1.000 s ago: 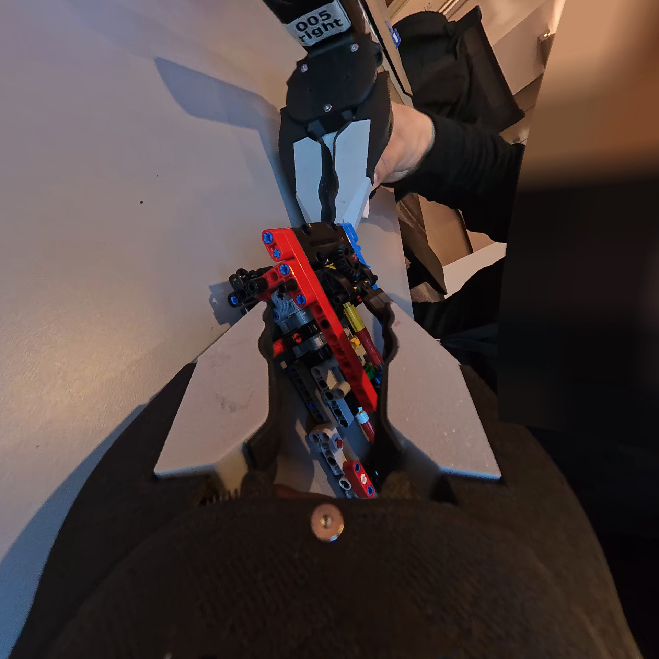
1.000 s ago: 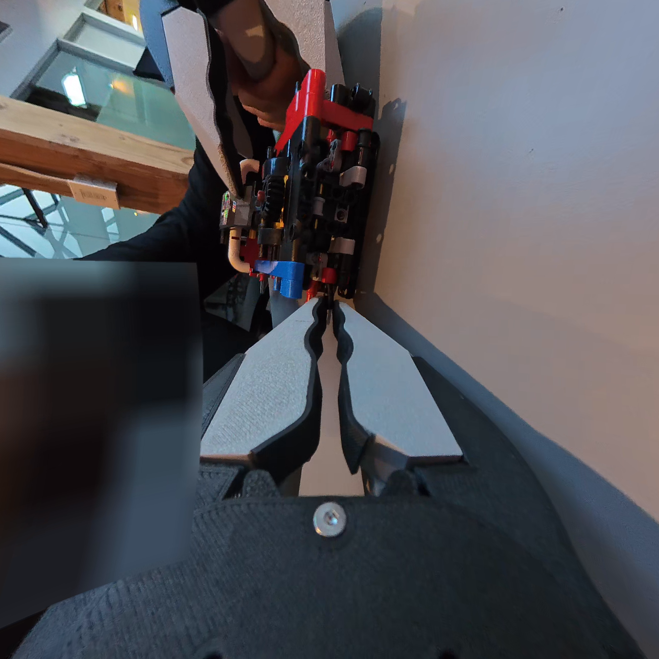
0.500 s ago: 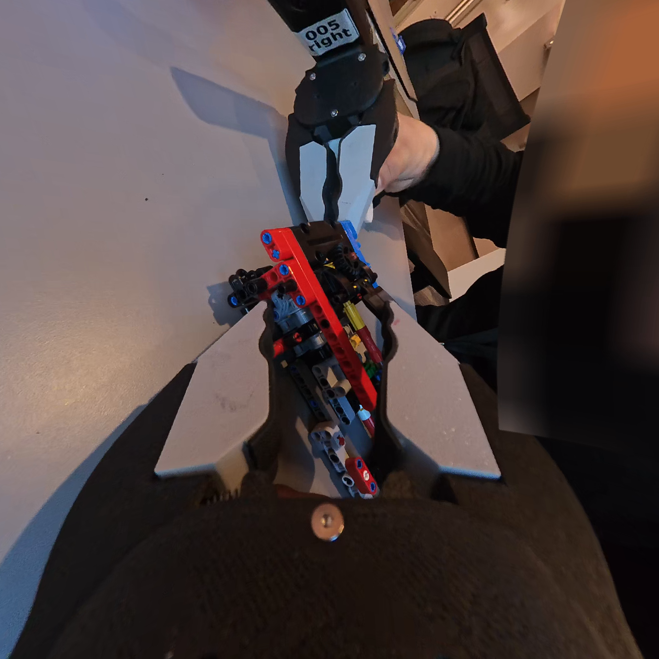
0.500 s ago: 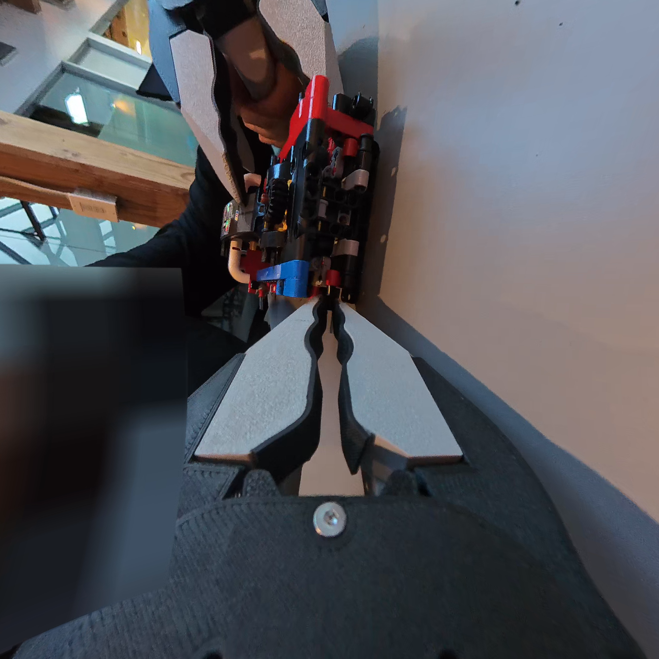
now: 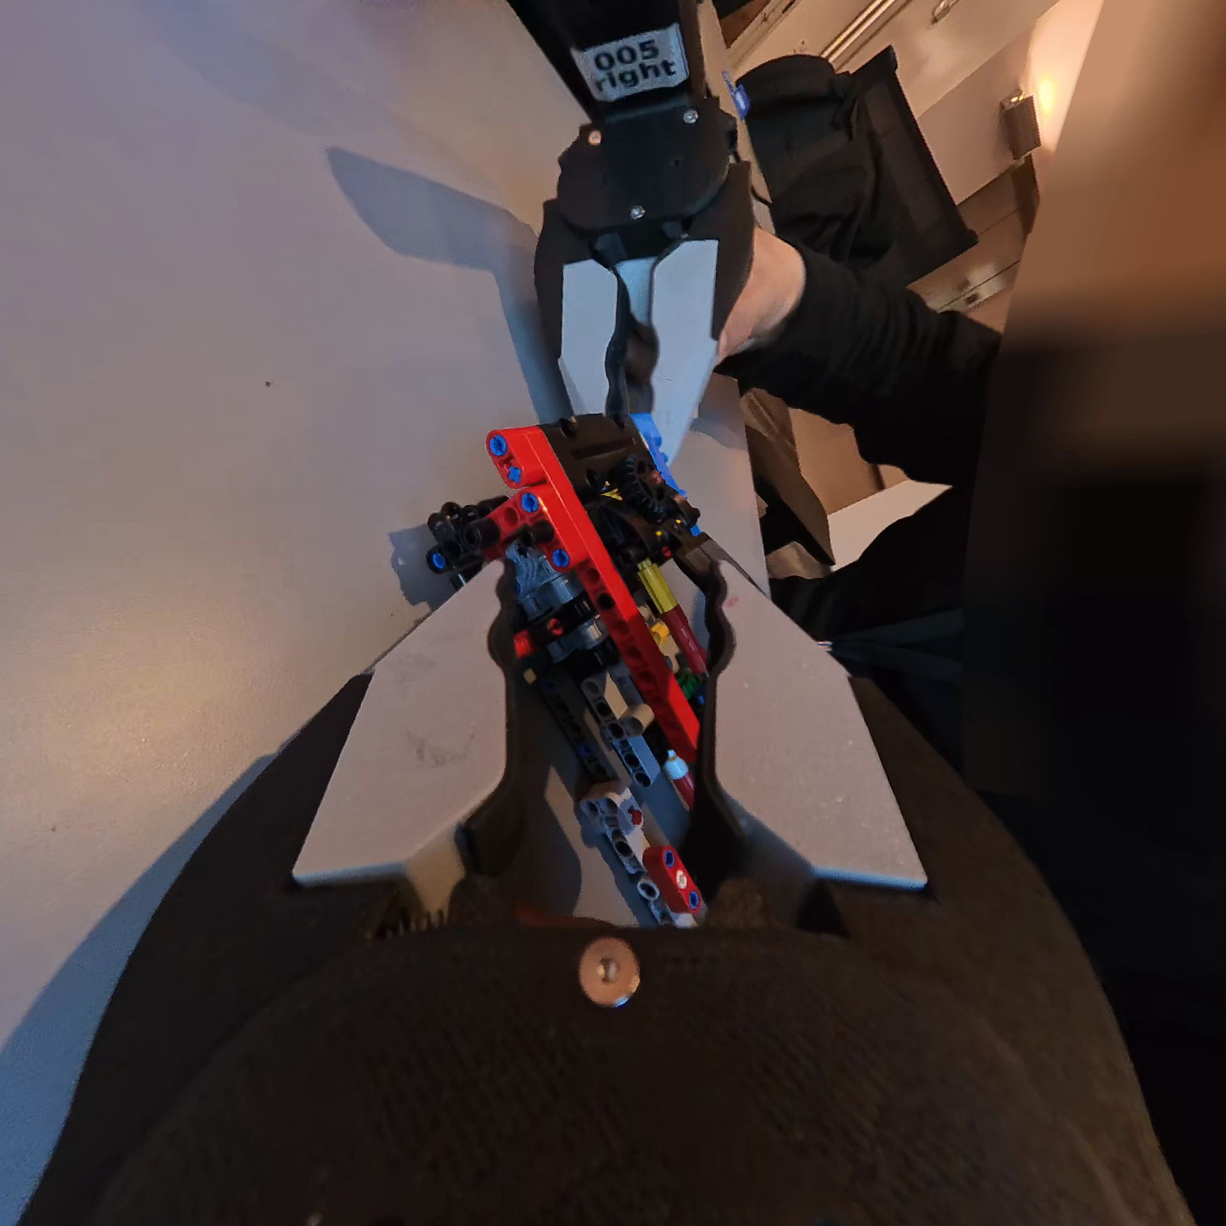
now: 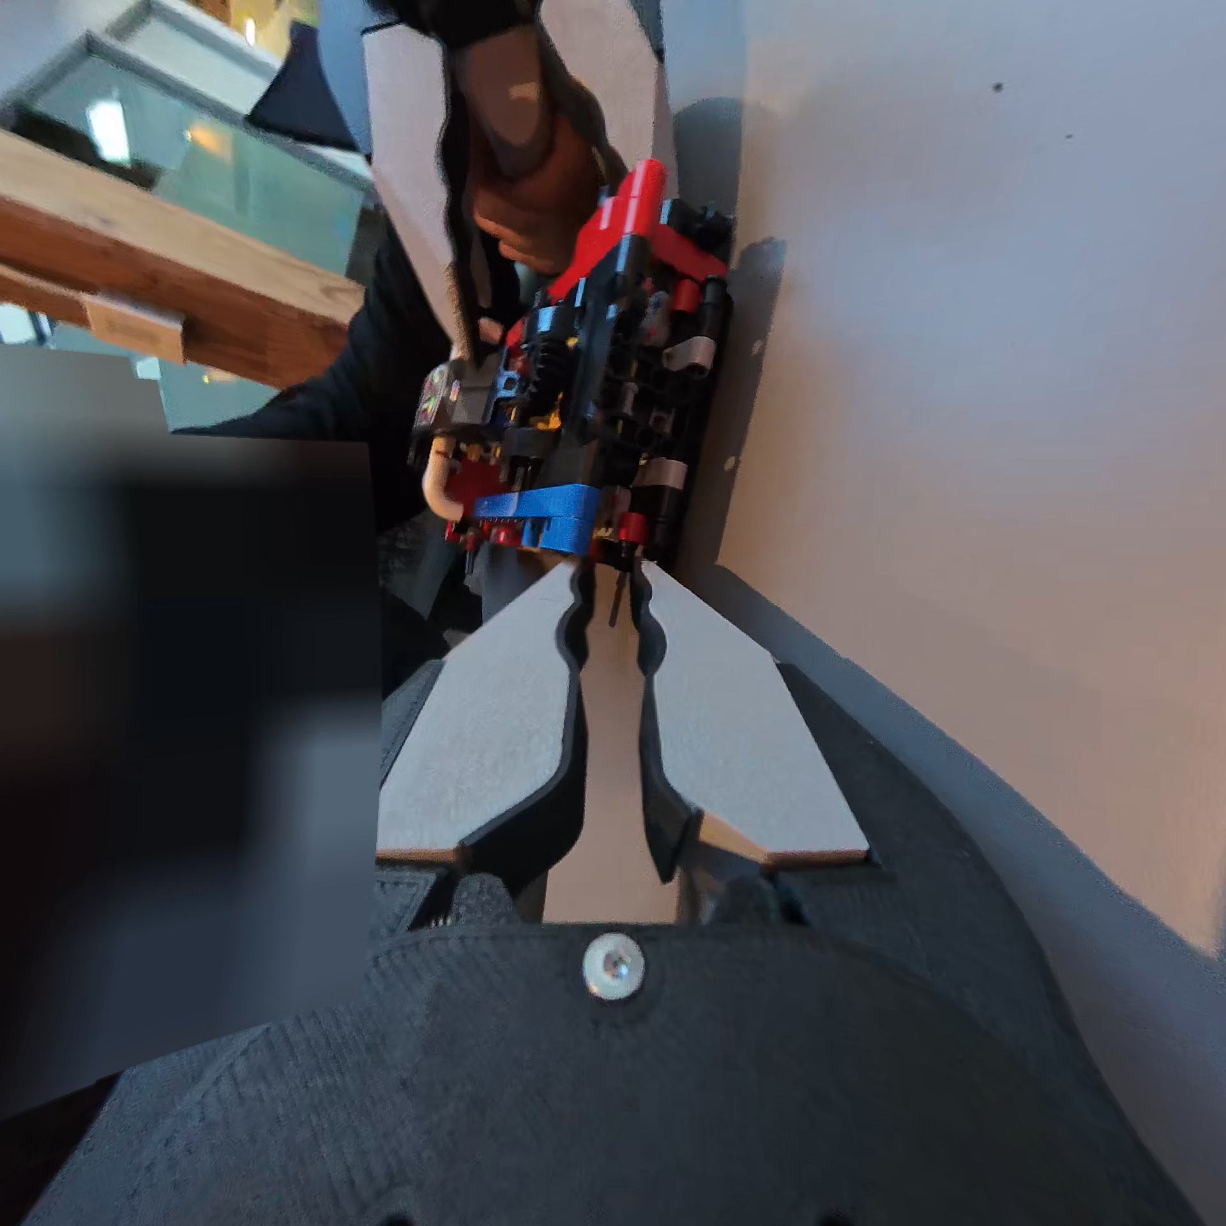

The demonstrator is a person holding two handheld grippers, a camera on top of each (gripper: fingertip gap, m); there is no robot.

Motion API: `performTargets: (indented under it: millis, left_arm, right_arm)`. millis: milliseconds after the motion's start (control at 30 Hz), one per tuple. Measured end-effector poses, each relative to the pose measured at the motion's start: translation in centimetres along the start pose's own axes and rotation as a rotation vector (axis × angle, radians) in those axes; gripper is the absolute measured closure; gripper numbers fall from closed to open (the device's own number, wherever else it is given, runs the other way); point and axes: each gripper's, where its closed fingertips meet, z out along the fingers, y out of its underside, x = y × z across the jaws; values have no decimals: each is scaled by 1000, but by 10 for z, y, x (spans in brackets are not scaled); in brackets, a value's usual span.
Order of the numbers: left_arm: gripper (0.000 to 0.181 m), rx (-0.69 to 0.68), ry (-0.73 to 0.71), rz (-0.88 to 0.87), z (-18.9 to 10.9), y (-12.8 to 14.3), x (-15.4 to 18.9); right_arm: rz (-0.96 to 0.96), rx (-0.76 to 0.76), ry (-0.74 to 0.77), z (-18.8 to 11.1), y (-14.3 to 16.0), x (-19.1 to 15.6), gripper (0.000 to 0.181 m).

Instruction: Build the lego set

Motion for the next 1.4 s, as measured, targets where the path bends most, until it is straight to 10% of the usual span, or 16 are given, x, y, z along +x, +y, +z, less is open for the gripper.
performTargets:
  millis: [133,433,633,967,1400]
  left_arm:
    - [126,3,-1,-1,-1,0,0]
    - [124,37,13,20,-9,-3,4]
    - [106,154,-205,66,-49,-10,-12]
    - [115,83,-720,165,-87,-58,-69]
    - [125,185,-750,44,-90,-41,-67]
  right_arm:
    - [-141,26,-89,-19,12,-21,173]
    - [-696,192,296,-52,-12,-14,152]
    - [-966,467,618,-140,-18,-24,143]
    - [-898,675,567,-208,0,-24,134]
    - [-851,797,953,-274,-8,-3,141]
